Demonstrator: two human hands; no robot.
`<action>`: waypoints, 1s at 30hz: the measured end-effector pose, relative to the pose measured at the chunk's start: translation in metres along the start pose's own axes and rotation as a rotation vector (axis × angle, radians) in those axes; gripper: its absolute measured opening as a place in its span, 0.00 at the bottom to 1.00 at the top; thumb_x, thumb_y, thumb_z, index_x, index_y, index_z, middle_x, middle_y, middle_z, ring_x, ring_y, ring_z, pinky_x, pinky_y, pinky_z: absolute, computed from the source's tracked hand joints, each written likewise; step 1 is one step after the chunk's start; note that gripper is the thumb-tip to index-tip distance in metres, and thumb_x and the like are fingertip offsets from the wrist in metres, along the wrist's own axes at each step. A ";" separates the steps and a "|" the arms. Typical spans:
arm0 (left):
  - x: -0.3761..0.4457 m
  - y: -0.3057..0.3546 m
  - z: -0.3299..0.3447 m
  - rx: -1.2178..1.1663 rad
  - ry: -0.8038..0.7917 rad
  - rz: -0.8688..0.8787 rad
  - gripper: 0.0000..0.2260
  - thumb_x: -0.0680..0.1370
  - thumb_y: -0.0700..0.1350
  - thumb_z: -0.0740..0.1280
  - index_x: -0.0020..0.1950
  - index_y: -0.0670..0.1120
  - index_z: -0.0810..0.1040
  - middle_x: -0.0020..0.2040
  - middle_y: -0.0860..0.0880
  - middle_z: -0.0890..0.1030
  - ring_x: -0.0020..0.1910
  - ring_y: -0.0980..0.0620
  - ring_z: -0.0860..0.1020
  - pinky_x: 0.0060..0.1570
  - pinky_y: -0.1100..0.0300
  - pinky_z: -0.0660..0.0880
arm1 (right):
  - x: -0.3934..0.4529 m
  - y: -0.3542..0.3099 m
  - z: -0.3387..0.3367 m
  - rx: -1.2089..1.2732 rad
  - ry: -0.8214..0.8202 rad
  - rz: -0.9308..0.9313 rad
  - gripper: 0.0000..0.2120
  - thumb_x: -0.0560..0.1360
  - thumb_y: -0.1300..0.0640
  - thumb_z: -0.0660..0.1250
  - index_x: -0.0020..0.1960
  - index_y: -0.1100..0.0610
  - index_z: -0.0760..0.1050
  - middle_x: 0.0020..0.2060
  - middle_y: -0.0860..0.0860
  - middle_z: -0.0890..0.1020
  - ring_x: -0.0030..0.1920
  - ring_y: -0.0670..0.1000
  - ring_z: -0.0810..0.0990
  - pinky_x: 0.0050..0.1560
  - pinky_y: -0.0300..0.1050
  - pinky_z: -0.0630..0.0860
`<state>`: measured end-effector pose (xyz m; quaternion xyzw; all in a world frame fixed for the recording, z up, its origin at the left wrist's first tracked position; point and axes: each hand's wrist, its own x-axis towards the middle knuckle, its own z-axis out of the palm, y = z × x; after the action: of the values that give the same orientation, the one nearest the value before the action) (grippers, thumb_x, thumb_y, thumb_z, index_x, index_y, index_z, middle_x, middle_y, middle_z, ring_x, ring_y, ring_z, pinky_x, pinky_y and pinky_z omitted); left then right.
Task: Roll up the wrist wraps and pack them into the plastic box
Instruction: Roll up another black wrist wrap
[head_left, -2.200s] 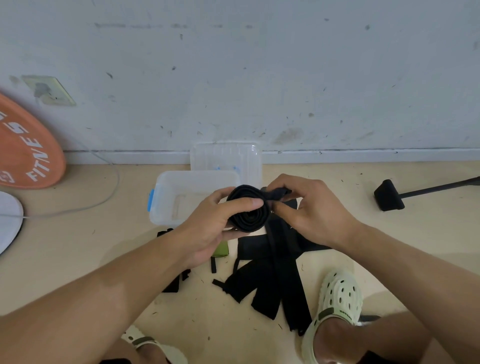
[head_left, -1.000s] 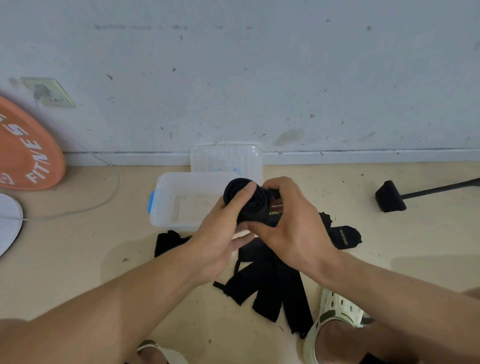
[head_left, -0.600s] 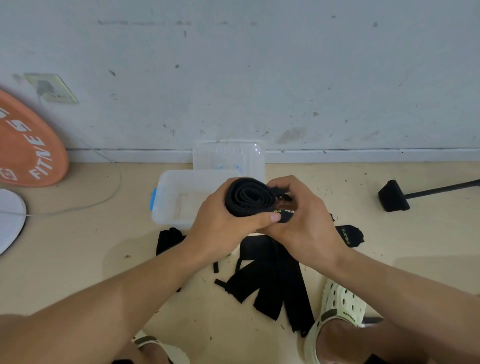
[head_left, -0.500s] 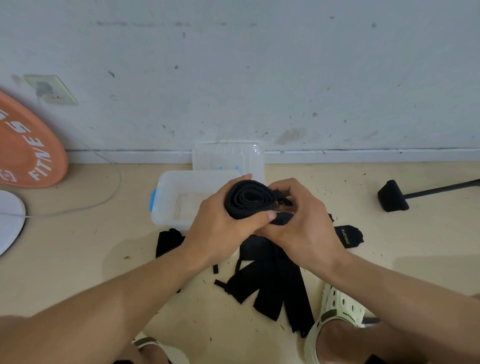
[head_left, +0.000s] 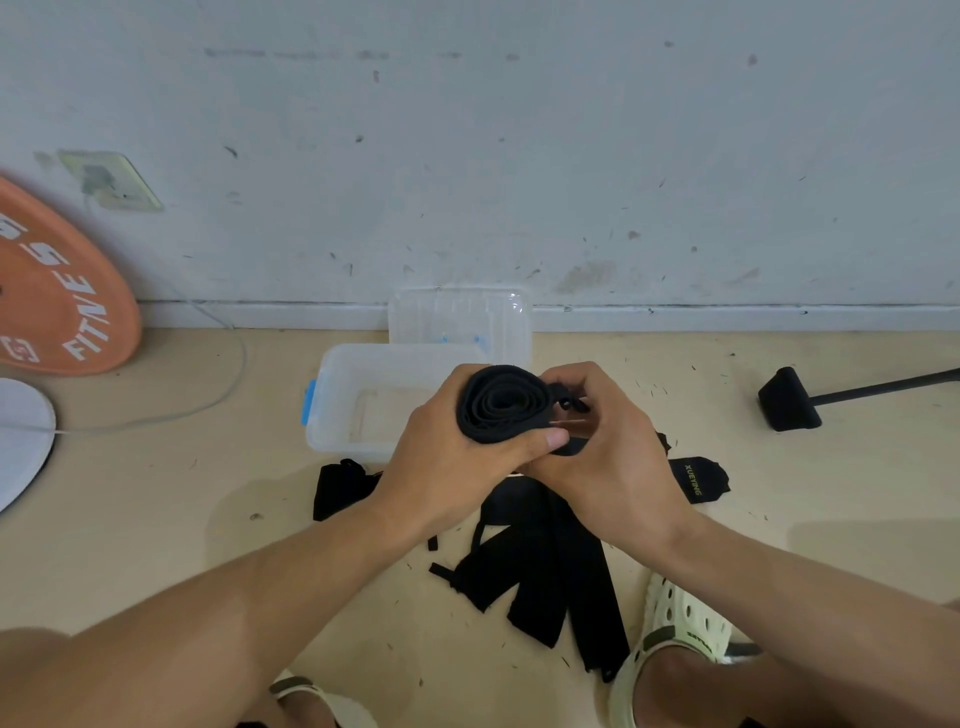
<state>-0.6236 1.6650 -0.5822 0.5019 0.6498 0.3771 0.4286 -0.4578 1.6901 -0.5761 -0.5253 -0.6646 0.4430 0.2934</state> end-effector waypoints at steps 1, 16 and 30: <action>0.000 0.000 0.000 0.001 0.011 -0.004 0.24 0.66 0.59 0.81 0.58 0.60 0.77 0.52 0.64 0.83 0.53 0.66 0.80 0.48 0.71 0.75 | 0.000 -0.001 0.000 0.003 -0.001 -0.002 0.26 0.67 0.57 0.81 0.60 0.44 0.75 0.50 0.40 0.84 0.52 0.41 0.83 0.56 0.40 0.81; 0.015 0.007 -0.025 -0.093 -0.132 -0.145 0.27 0.68 0.71 0.70 0.62 0.59 0.78 0.55 0.52 0.86 0.54 0.51 0.85 0.61 0.46 0.81 | 0.018 -0.006 -0.021 0.495 -0.247 0.272 0.21 0.78 0.64 0.71 0.70 0.53 0.76 0.61 0.52 0.85 0.58 0.54 0.85 0.62 0.47 0.80; 0.006 0.003 -0.017 -0.020 -0.077 -0.165 0.25 0.63 0.62 0.82 0.48 0.51 0.74 0.50 0.50 0.84 0.48 0.48 0.85 0.47 0.48 0.85 | 0.009 -0.005 -0.017 0.324 -0.351 0.174 0.27 0.71 0.63 0.79 0.67 0.47 0.78 0.56 0.49 0.87 0.55 0.49 0.87 0.54 0.38 0.81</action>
<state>-0.6391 1.6710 -0.5745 0.4563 0.6682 0.3273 0.4881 -0.4481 1.7037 -0.5645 -0.4418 -0.5779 0.6517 0.2147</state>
